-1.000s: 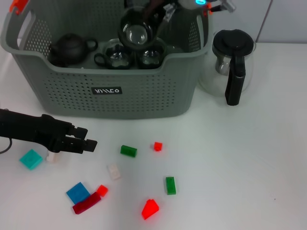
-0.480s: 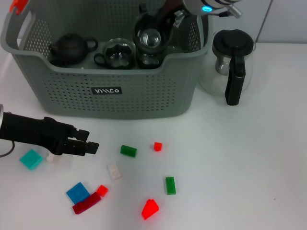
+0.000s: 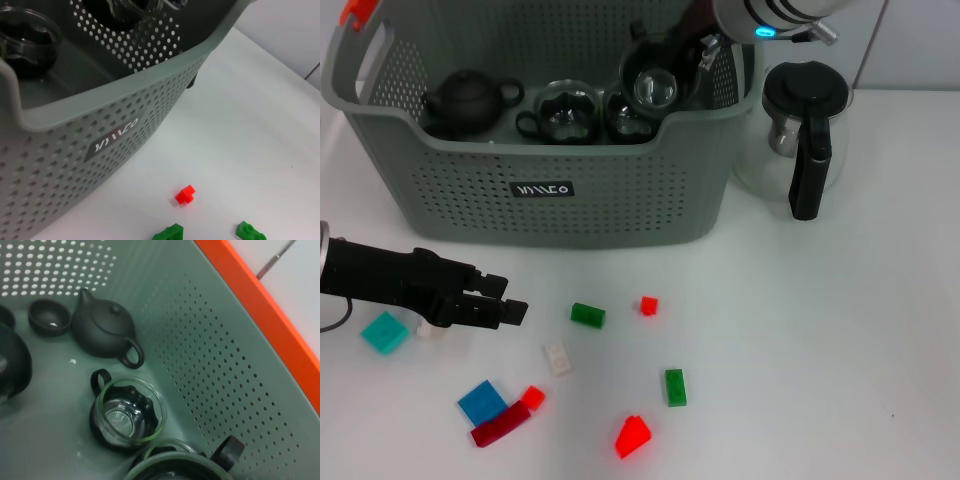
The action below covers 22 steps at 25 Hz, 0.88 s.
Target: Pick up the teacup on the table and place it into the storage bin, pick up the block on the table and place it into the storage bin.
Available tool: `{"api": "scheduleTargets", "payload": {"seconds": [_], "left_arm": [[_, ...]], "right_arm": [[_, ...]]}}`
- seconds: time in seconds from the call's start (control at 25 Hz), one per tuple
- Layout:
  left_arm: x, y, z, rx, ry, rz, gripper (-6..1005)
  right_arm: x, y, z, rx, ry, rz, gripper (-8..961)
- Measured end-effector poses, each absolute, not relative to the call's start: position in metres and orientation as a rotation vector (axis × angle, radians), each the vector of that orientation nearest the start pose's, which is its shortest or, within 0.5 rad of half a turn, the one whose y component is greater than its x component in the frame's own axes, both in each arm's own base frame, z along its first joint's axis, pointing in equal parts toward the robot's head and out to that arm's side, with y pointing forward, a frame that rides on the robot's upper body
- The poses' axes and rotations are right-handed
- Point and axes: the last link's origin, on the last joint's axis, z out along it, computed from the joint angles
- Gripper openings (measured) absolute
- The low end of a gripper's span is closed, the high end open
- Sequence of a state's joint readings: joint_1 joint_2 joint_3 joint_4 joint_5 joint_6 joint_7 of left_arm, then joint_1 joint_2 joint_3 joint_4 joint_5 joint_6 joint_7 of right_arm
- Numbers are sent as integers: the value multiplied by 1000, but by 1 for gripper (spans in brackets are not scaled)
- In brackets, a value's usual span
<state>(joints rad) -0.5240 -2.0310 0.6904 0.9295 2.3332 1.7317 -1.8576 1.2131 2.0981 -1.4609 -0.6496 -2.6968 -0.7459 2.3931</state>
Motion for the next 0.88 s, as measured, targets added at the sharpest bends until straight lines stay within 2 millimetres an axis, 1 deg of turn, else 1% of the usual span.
{"api": "scheduleTargets", "payload": {"seconds": [0.36, 0.72, 0.88], "left_arm": [[-280, 320, 47, -2784, -1073, -231, 568], [-280, 320, 47, -2784, -1071, -230, 568], [-280, 320, 47, -2784, -1070, -231, 568]], "right_arm": [[52, 479, -74, -2439, -4, -391, 62], [54, 478, -77, -2441, -3, -401, 62], [54, 480, -74, -2438, 39, -372, 62]]}}
